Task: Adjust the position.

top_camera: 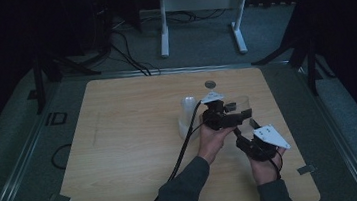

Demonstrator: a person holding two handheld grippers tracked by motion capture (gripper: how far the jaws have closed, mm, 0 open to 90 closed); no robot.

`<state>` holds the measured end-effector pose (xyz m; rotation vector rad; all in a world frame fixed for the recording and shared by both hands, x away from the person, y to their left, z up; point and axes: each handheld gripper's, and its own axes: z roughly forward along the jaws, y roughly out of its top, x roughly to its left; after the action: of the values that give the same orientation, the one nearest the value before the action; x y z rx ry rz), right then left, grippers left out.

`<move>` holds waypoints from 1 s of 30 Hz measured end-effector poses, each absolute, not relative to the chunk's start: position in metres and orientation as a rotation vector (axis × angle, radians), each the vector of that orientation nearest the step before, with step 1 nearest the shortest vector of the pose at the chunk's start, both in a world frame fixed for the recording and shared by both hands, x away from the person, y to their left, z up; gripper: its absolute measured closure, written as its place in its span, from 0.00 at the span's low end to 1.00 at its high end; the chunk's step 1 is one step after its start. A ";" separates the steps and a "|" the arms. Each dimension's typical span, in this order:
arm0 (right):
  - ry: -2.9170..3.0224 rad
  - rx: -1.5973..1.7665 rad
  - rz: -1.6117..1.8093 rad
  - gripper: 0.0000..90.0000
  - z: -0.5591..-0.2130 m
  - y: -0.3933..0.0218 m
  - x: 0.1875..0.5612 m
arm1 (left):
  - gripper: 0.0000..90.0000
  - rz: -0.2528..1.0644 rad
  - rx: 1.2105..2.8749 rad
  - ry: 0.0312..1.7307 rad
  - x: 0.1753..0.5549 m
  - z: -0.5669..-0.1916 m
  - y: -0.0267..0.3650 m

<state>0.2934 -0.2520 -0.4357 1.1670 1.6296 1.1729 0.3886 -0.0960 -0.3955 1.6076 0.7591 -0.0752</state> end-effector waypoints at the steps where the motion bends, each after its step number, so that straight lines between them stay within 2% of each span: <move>1: 1.633 1.167 1.172 0.43 -0.436 -0.252 0.293 | 0.31 -0.073 1.608 0.758 0.388 -0.395 -0.096; 3: 1.642 1.165 1.174 0.43 -0.436 -0.252 0.293 | 0.31 -0.069 1.606 0.758 0.388 -0.395 -0.096; 9: 1.676 1.172 1.191 0.33 -0.436 -0.254 0.295 | 0.33 -0.020 1.615 0.750 0.386 -0.390 -0.093; 20: 1.742 1.143 1.195 0.32 -0.433 -0.256 0.296 | 0.33 0.154 1.741 0.710 0.375 -0.389 -0.100; 23: 1.754 1.150 1.200 0.33 -0.433 -0.257 0.297 | 0.33 0.188 1.772 0.681 0.371 -0.389 -0.103; 27: 1.781 1.159 1.200 0.42 -0.435 -0.257 0.299 | 0.32 0.220 1.798 0.652 0.366 -0.391 -0.107; 30: 1.783 1.172 1.210 0.45 -0.437 -0.258 0.299 | 0.30 0.200 1.784 0.665 0.366 -0.392 -0.108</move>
<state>0.2990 -0.2580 -0.4367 1.1721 1.7831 1.2104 0.3660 -0.1076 -0.3920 1.7837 0.6646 0.1997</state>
